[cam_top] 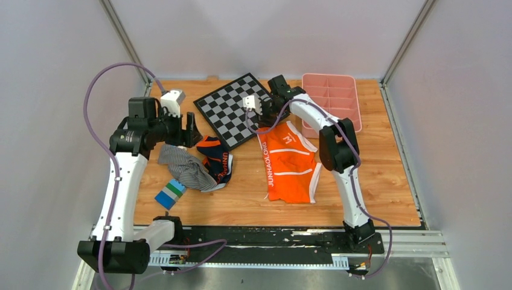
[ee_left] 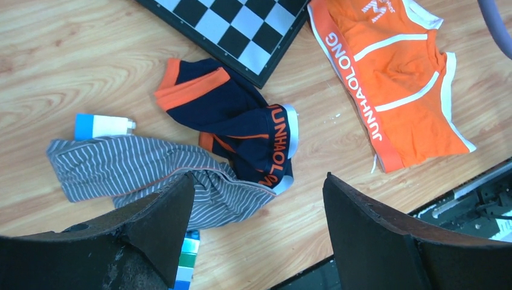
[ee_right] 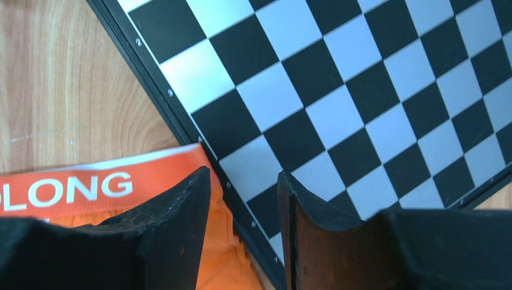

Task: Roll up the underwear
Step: Flatten out the underwear at the center of the board.

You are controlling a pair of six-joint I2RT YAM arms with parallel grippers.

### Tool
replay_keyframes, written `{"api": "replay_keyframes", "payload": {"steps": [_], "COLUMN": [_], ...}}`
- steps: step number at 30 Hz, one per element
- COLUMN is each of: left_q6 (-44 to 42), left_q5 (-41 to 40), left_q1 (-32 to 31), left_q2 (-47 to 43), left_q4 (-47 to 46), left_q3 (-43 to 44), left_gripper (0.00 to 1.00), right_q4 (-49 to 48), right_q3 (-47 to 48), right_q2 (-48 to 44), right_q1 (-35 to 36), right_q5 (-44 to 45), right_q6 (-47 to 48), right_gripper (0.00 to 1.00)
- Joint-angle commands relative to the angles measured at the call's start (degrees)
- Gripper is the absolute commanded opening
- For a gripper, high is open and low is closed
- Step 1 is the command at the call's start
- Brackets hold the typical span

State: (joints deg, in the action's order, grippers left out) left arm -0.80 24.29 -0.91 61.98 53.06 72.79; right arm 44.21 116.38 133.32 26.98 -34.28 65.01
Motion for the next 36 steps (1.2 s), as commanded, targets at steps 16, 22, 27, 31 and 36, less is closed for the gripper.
{"api": "replay_keyframes", "payload": {"steps": [16, 22, 27, 31, 36], "left_q6": [3.55, 4.14, 4.05, 4.04, 4.09], "left_q5": [4.31, 5.0, 4.67, 4.46, 4.25], "left_q1": [0.73, 0.73, 0.73, 0.73, 2.35], "left_q2": [-0.35, -0.02, 0.16, -0.33, -0.26], "left_q4": [-4.78, -6.46, -6.47, -6.94, -7.42], "left_q3": [-5.08, -5.74, -6.15, -7.12, -7.71], "left_gripper": [0.85, 0.85, 0.85, 0.85, 0.85], "right_q4": [10.28, 11.53, 10.69, 10.02, 10.05], "right_q3": [7.46, 7.31, 7.36, 7.28, 7.1], "right_q2": [3.35, 3.88, 4.85, 4.55, 3.68], "right_q1": [1.76, 1.75, 1.81, 1.83, 2.08], "right_q5": [-0.43, 0.77, 0.62, 0.19, -0.07], "right_q6": [6.22, 8.06, 7.83, 7.89, 7.79], "right_gripper": [0.4, 0.42, 0.39, 0.29, 0.24]}}
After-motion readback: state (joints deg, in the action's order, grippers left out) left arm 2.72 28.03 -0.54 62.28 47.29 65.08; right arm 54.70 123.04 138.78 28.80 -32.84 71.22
